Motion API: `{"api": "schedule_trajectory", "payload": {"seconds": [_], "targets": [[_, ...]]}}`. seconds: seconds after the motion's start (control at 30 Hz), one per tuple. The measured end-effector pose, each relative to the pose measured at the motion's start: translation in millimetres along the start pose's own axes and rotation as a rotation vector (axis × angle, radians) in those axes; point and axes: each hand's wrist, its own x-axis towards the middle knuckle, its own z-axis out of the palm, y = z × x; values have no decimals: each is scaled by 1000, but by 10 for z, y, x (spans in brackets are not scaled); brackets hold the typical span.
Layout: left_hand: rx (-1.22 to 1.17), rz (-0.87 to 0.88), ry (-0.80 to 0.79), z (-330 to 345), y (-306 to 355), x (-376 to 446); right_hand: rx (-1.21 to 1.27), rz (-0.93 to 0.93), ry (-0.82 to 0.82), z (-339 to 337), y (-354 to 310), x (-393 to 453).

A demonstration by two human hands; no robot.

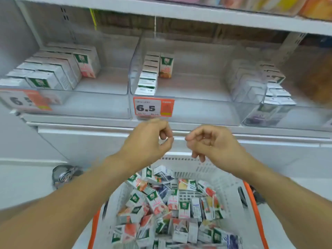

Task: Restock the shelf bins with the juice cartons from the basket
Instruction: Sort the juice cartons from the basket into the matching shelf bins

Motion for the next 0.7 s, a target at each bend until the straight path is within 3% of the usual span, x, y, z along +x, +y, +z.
{"api": "schedule_trajectory", "payload": {"seconds": [0.17, 0.27, 0.43, 0.57, 0.7], "targets": [[-20, -271, -481, 880, -319, -634, -131, 358, -135, 233, 1238, -472], [53, -403, -696, 1218, -617, -1057, -225, 452, -243, 371, 1804, -716], [91, -541, -844, 1469, -807, -1471, -404, 525, -549, 554, 2259, -998], [181, -472, -992, 1507, -844, -1587, -471, 527, -519, 639, 2334, -959], [152, -496, -934, 1497, -920, -1678, -517, 508, -526, 750, 2329, -798]]}}
